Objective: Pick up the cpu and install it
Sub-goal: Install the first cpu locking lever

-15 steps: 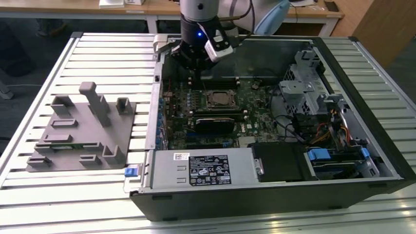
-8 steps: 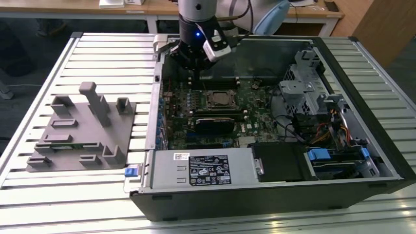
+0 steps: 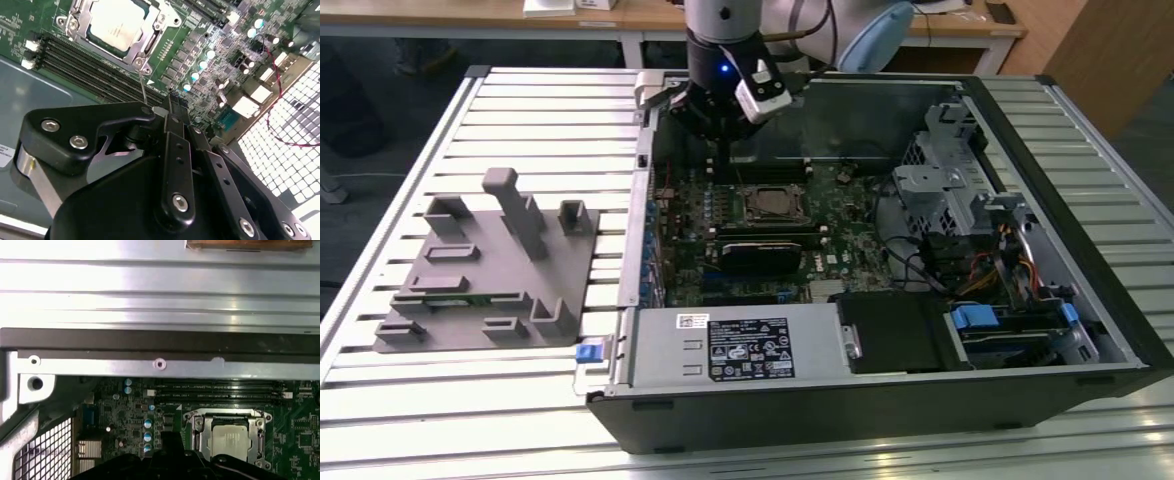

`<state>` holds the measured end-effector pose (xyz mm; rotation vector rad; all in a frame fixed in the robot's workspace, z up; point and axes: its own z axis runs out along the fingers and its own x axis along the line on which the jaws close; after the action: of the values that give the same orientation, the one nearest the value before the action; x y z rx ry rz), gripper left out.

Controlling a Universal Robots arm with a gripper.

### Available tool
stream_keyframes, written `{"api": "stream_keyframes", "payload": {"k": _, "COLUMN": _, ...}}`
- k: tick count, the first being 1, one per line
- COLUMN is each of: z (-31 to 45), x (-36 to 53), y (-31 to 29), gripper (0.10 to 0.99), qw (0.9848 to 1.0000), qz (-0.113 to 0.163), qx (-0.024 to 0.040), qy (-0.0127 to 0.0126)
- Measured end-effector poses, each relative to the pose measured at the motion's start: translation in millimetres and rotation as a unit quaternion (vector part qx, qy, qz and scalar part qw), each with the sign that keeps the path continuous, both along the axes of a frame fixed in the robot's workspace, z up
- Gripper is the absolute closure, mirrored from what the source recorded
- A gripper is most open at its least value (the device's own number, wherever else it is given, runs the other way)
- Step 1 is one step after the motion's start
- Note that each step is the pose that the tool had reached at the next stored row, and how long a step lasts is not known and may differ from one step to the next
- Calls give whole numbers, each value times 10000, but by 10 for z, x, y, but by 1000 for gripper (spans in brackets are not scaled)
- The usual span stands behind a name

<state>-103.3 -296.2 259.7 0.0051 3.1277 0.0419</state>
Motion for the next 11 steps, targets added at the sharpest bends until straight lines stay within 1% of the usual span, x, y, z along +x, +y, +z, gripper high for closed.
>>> {"api": "stream_keyframes", "payload": {"k": 3, "z": -11, "x": -13, "y": 28, "gripper": 980, "qw": 10000, "qz": 1, "qx": 0, "qy": -11}}
{"api": "stream_keyframes", "payload": {"k": 7, "z": -18, "x": -23, "y": 87, "gripper": 980, "qw": 10000, "qz": 1, "qx": 0, "qy": -18}}
{"api": "stream_keyframes", "payload": {"k": 11, "z": -19, "x": -8, "y": 94, "gripper": 980, "qw": 10000, "qz": 2, "qx": -4, "qy": -17}}
